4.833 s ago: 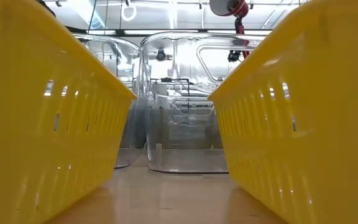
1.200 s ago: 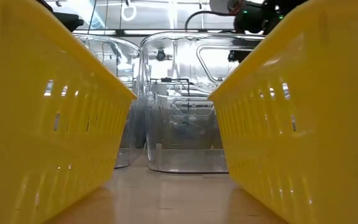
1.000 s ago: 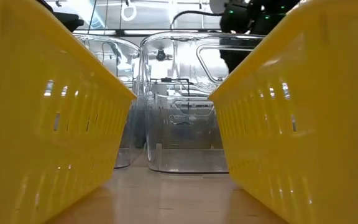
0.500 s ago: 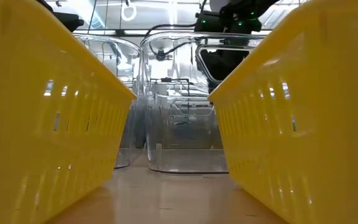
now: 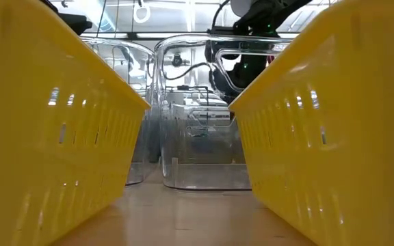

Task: Stack baskets by color
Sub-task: Stack the right black bin on top of the middle black bin

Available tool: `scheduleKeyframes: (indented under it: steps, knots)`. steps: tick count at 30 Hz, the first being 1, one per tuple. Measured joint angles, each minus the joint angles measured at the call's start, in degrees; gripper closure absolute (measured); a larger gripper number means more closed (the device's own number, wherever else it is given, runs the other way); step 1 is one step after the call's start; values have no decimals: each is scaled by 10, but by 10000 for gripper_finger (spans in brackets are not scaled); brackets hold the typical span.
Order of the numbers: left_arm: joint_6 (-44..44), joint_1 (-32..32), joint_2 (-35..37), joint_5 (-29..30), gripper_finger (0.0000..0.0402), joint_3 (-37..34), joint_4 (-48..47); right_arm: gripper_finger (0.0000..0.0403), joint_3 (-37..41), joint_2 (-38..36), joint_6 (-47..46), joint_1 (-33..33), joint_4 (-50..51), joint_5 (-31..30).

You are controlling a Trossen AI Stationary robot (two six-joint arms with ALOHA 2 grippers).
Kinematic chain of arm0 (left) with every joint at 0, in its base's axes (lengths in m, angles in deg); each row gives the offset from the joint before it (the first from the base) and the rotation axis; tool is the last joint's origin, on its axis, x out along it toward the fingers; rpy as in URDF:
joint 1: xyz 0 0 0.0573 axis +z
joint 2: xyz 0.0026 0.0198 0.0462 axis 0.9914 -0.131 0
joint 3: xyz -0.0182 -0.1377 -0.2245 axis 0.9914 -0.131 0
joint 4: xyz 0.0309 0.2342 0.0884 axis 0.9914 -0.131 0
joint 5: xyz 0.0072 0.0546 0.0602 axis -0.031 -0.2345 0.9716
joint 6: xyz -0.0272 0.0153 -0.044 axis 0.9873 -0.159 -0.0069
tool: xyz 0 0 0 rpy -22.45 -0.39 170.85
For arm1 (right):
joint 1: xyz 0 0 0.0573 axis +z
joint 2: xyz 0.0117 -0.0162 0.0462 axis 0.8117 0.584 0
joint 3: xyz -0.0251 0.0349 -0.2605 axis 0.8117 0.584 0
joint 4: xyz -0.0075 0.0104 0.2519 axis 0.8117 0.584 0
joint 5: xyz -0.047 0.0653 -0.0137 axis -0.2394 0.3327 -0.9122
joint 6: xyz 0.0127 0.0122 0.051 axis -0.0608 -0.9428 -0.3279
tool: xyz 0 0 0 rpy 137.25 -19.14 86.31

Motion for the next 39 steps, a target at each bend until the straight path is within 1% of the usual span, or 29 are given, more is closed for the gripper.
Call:
scheduleKeyframes:
  steps: [5, 9, 15, 22, 32, 39]
  knots:
    - [0, 0, 0, 0, 372, 0, 0, 192, 1, 10, 2, 0, 3, 0]
    - [0, 0, 0, 0, 373, 0, 0, 208, 1, 13, 4, 0, 5, -1]
    - [0, 0, 0, 0, 366, 0, 0, 258, 1, 18, 6, -4, 19, -1]
    - [0, 0, 0, 0, 373, 0, 0, 318, 1, 18, 12, -10, 50, -1]
    - [0, 0, 0, 0, 366, 0, 0, 392, 0, 15, 11, -22, 75, 4]
    - [0, 0, 0, 0, 374, 0, 0, 396, 0, 9, 13, -24, 116, -3]
